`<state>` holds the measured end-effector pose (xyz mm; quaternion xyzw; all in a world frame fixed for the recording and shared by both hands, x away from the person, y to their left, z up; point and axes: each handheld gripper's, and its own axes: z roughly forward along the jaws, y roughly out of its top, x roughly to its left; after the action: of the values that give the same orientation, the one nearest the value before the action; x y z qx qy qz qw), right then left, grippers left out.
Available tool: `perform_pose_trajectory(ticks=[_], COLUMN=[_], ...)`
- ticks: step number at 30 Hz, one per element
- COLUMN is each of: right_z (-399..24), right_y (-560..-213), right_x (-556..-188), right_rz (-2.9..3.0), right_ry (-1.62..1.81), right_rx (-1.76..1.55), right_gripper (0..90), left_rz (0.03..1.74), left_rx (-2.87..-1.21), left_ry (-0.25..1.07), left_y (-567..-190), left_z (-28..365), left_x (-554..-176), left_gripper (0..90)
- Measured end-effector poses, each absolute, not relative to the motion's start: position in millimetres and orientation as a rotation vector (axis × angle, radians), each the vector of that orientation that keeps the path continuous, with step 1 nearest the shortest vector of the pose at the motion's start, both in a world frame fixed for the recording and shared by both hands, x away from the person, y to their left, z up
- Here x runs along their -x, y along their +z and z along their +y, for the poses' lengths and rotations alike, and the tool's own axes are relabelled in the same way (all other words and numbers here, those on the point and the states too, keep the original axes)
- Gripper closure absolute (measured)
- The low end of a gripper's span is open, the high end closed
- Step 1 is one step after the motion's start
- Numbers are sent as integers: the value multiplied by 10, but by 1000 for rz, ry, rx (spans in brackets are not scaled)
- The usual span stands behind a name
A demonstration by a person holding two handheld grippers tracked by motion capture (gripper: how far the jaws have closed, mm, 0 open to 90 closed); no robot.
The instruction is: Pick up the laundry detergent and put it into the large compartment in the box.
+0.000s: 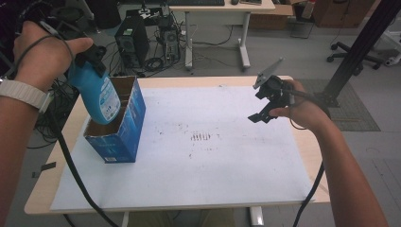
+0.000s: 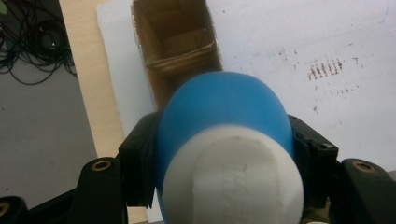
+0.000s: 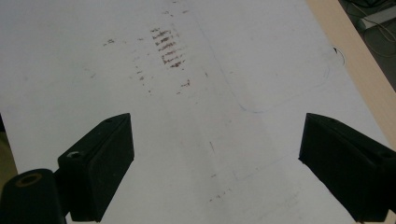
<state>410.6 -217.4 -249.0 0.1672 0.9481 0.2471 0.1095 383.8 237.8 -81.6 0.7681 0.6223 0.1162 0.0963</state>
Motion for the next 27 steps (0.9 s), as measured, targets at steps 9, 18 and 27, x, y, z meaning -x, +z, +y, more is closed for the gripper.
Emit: perform_pose_trajectory(ticks=[9,18,27], right_z=[-2185,-2201,-2208], right_y=[-2516,-2516,-2520], right_x=[-4118,-4125,-4137], right_rz=[2792,2789,2789], right_ry=[720,723,721], right_rx=[-503,-509,-517], right_gripper=[103,103,103], left_rz=[1873,1898,1916], left_rx=[-2263,-2233,-2215], left_ry=[346,353,369], left_y=[-937,-1014,-1124], left_z=[2439,2495,2554], left_x=[-3908,-3956,-4004], left_gripper=[374,374,374])
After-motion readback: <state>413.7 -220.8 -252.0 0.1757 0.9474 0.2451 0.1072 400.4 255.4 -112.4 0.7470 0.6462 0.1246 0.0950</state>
